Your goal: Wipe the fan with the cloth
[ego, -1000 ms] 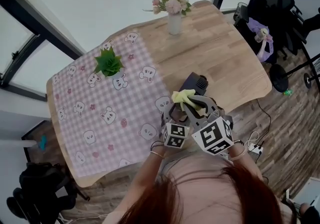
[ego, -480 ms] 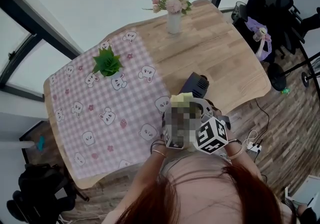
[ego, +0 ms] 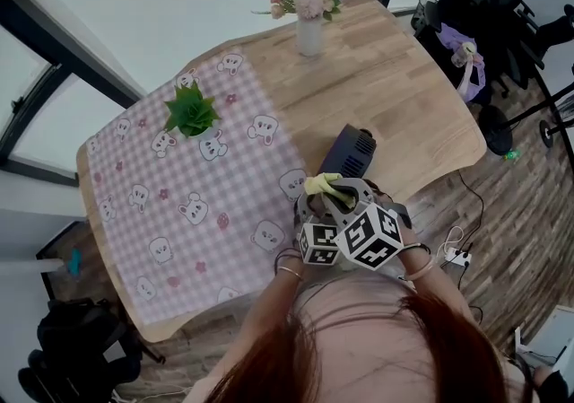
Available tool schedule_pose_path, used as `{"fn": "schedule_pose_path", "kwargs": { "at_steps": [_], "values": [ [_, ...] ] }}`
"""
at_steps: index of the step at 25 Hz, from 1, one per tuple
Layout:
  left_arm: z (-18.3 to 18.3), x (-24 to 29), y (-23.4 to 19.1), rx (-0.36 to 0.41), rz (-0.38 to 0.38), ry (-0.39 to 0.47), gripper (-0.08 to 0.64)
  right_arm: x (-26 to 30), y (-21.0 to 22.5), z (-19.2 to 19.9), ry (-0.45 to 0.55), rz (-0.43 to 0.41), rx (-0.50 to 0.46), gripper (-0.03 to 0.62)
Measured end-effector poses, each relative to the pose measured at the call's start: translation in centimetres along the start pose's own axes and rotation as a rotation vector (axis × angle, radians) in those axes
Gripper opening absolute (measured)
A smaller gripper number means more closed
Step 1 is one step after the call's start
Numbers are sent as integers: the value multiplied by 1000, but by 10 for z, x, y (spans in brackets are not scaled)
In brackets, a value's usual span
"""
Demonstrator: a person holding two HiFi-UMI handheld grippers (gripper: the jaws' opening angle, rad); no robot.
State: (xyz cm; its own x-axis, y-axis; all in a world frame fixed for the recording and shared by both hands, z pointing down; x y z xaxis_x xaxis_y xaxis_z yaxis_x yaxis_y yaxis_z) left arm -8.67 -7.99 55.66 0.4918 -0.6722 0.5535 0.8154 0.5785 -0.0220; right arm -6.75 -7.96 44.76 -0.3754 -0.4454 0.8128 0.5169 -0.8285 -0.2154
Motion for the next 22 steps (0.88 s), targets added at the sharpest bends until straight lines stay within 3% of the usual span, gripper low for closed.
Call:
{"fn": "schedule_pose_path", "kwargs": {
  "at_steps": [5, 22],
  "values": [
    [1, 0, -1, -2, 3, 8, 311, 3, -1, -1, -13, -13, -6, 49],
    [3, -1, 0, -8, 4, 28, 311, -3, 5, -4, 3, 71, 14, 49]
  ]
}}
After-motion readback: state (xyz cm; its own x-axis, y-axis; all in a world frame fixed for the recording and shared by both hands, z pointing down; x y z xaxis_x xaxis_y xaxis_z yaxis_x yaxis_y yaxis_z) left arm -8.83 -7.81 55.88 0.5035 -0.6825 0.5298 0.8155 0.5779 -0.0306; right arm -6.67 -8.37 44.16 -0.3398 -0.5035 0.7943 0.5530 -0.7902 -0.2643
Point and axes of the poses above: the fingertips, and each gripper's own axes: x forward along the fingers, y to its right, z out of its underside, the point moved 6 cm from there along -x, backward along the fingers, and after that the axes turned 7 degrees about -y, right-handed, at the moved point
